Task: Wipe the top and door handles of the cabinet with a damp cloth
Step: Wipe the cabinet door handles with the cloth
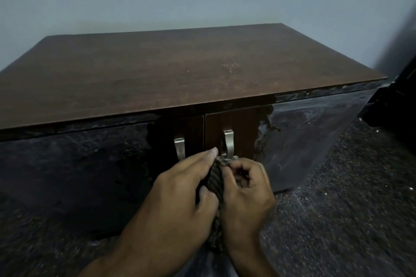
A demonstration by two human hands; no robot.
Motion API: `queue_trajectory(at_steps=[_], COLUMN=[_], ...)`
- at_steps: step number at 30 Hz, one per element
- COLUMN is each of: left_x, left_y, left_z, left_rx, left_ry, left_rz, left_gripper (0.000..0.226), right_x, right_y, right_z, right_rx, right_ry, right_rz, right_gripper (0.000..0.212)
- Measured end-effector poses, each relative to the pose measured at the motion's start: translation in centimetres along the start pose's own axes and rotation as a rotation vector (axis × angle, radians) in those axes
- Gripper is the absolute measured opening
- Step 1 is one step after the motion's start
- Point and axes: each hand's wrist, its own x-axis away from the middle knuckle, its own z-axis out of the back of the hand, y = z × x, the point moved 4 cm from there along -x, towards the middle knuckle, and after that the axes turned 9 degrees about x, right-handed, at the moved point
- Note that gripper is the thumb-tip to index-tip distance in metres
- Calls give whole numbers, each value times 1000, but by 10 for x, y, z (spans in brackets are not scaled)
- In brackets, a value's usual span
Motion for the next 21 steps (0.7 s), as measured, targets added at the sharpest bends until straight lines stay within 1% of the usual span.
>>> queue_trajectory(at_steps=[1,5,6,8,10,11,14,17,19,21], left_x=[1,1,1,0,0,0,0,1,0,-1], left_y=[-1,-3,-3,-2,1,2,0,0,3,5], left_z=[-2,-3,-3,-3,-2,-1,3,6,9,11], left_rx=[-3,-5,-1,6,15,24,37,23,10,-6], left_ry=[-15,-11,0,17,23,27,45,91,133,157], left_rz=[4,-5,-6,-19,-33,-34,-36,-37,-52,-73], left_gripper=[62,63,63,61,60,60,58,55,52,48], right_x=[0,-1,-1,1,3,3,0,3,7,7], right_y=[4,-6,-6,1,11,13,11,2,-5,-11], right_z=[-1,-3,-4,-7,-11,-12,-14,-13,-12,-8], right_rx=[-19,-71,-96,-143,-183,-190,-202,-236,-257,-236], right_ry=[6,40,32,1,-55,-84,-133,-125,-99,-56], right_rz=[-42,18,-3,-163,-367,-417,-444,-447,-415,-336], right_gripper=[26,16,18,27,27,26,21,22,19,19])
